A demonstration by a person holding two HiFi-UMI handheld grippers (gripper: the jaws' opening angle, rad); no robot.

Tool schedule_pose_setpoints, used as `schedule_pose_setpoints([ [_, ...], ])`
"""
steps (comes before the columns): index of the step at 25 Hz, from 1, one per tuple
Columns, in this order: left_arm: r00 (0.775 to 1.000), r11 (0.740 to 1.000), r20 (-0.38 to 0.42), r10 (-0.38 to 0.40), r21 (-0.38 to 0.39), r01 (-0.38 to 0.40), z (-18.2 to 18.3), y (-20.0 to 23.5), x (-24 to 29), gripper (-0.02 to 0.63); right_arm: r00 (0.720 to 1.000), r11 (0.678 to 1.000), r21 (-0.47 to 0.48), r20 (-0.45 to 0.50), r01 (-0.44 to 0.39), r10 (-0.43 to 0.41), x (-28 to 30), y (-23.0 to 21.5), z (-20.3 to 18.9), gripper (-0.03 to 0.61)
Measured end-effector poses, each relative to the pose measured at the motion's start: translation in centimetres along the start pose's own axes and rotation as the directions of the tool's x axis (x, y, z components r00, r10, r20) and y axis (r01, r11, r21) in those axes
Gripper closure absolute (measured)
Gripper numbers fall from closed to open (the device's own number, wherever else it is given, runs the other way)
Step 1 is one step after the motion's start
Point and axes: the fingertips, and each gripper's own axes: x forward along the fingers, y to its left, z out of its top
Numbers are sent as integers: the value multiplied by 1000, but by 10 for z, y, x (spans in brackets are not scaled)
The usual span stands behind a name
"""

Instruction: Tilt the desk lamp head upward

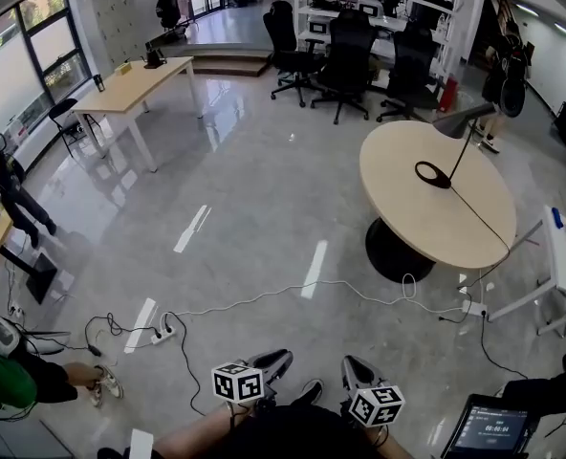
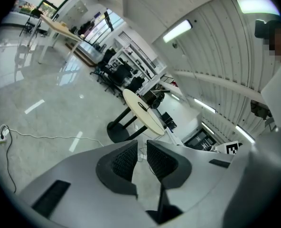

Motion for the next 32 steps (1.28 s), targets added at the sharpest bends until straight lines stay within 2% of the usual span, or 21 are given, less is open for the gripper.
schedule_pose_setpoints([
  [8, 999, 999, 11, 35, -24, -35, 20, -7, 50, 549, 999, 999, 3, -21, -37, 37, 20, -46, 25, 574],
  [16, 1000, 999, -11, -12, 41, 12, 41, -33, 99, 549, 999, 1000, 21, 53, 3, -4, 16, -92, 58, 574],
  [22, 997, 996, -59, -49, 71, 53, 45, -46, 123, 549, 995, 995, 76, 81, 57, -63, 9, -118, 60, 574],
  [26, 991, 990, -105, -83, 102, 94, 52, -52, 141, 549, 986, 986, 109, 97, 124, -134, 1, -134, 63, 574],
  [32, 962, 972, -213, -172, 123, 201, 63, -57, 189, 549, 964, 956, 188, 98, 227, -248, 8, -167, 69, 574],
])
